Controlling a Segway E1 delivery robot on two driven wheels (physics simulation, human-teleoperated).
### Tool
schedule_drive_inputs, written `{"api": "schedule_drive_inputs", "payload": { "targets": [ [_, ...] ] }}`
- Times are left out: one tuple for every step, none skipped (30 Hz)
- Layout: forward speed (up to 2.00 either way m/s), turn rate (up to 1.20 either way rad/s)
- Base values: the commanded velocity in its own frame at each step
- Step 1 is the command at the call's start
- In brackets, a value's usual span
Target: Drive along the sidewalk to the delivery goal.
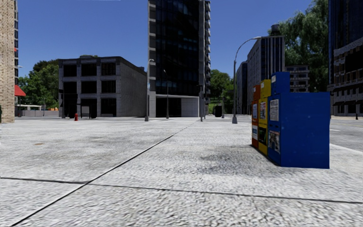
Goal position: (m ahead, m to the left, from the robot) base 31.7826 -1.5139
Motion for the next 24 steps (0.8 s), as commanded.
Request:
{"api": "schedule_drive_inputs", "payload": {
  "targets": [
    [2.0, 0.47],
    [2.0, 0.47],
    [2.0, 0.47],
    [2.0, 0.47],
    [2.0, 0.47],
    [2.0, 0.43],
    [2.0, 0.36],
    [2.0, 0.0],
    [2.0, 0.0],
    [2.0, 0.0],
    [2.0, 0.0],
    [2.0, 0.0],
    [2.0, 0.0],
    [2.0, 0.0],
    [2.0, 0.0],
    [2.0, 0.0],
    [2.0, 0.0],
    [2.0, 0.0],
    [2.0, 0.0],
    [2.0, 0.0],
    [2.0, 0.0],
    [2.0, 0.0],
    [2.0, 0.0],
    [2.0, 0.0]
  ]
}}
